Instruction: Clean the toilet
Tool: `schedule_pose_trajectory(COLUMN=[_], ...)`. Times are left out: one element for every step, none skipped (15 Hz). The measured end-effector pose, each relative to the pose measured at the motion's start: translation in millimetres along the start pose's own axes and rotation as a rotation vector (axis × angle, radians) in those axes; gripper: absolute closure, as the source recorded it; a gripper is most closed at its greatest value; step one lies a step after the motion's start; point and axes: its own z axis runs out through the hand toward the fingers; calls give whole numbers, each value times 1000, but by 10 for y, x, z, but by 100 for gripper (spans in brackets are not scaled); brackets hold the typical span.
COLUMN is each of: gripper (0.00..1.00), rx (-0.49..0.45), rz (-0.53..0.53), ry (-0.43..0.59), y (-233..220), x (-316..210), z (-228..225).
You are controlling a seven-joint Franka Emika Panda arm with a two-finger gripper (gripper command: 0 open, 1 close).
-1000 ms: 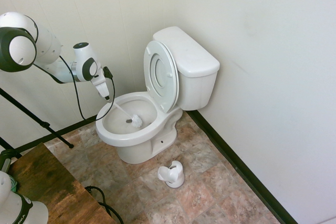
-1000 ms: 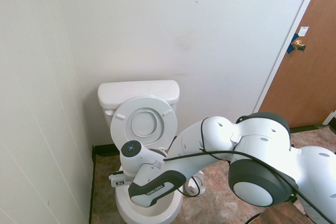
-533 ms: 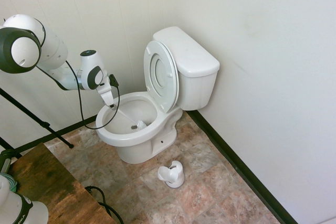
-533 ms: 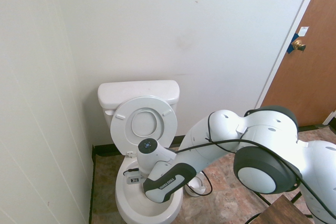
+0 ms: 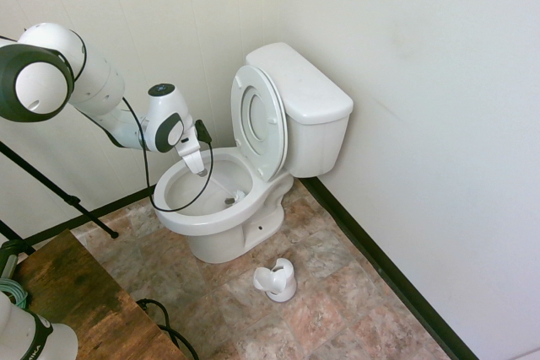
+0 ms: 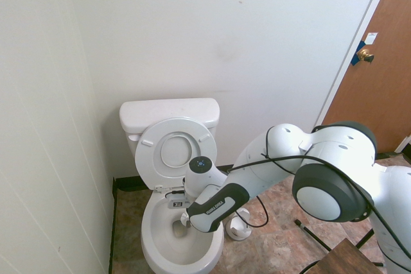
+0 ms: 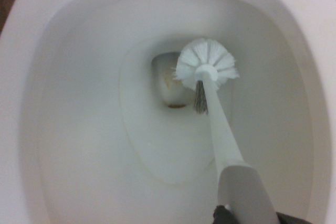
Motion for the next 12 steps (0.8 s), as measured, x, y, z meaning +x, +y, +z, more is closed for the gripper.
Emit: schedule_pose_trajectory(gripper=[100, 100, 100, 100, 100, 100, 100, 100, 100, 100, 100, 100], rx=[9, 15, 21, 28, 34, 37, 40, 44, 47, 48, 49, 52], rz=[-3, -8, -14, -22, -33, -48, -61, -70, -73, -72, -68, -63], ry=[2, 3, 3, 3, 2, 1, 2, 3, 6, 12, 19, 29], y=[-40, -83, -139, -209, -277, -326, -373, -408, -421, -424, -424, -419], x=[28, 39, 30, -7, -77, -173, -278, -358, -401, -397, -357, -306], z=[-27, -47, -69, -89, -99, -103, -118, -135, -147, -152, -164, -203])
